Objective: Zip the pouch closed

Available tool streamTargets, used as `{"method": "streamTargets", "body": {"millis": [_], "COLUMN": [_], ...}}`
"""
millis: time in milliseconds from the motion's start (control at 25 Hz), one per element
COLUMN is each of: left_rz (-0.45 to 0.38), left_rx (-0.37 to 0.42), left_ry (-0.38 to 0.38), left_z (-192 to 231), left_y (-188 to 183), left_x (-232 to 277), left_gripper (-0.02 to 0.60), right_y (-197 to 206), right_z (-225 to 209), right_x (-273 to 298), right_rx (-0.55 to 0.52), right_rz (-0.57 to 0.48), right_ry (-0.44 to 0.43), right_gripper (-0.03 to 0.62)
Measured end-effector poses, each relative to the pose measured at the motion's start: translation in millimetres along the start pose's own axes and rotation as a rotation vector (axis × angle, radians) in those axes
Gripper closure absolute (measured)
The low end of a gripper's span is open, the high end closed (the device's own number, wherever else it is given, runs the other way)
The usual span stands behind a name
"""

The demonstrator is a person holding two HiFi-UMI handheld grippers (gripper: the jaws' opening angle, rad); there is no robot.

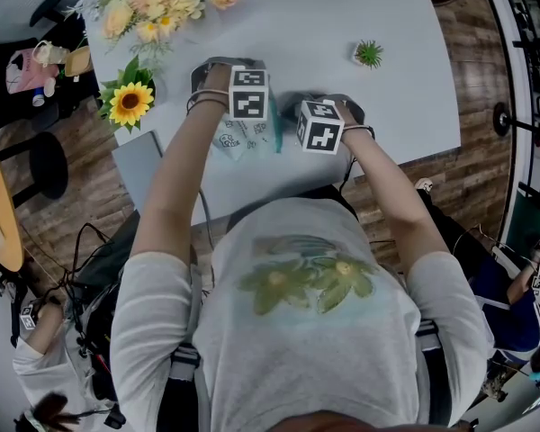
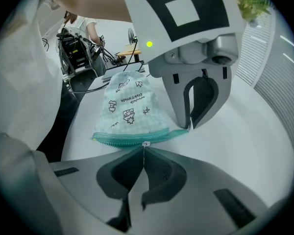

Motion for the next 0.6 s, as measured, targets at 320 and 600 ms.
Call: {"method": "streamTargets", "body": {"millis": [320, 600], "left_rz": [0.004, 0.004], "left_rx": [0.004, 0.003], "left_ry": [-0.004, 0.001], "left_z": [-0.5, -1.1], "left_y": [0.8, 0.8], "left_x": [1.1, 1.4], "left_gripper": [0.557, 0.557], "right_y": [-0.6, -1.2], "right_z": [0.4, 0.2], "right_x": [0.9, 0.7], "right_rx": [-0.003, 0.002], "right_rz": [0.008, 0.014], "right_ry": [0.001, -0.015], "right_gripper": [0.576, 0.576]}}
Point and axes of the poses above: the fingertips, and each gripper's own axes: x forward along the fingers, z to its left, y out of its underside, the point moved 2 cm from there along -x, backward along the fingers, and after that the axes turned 9 degrees about x, right-handed, at the moved point
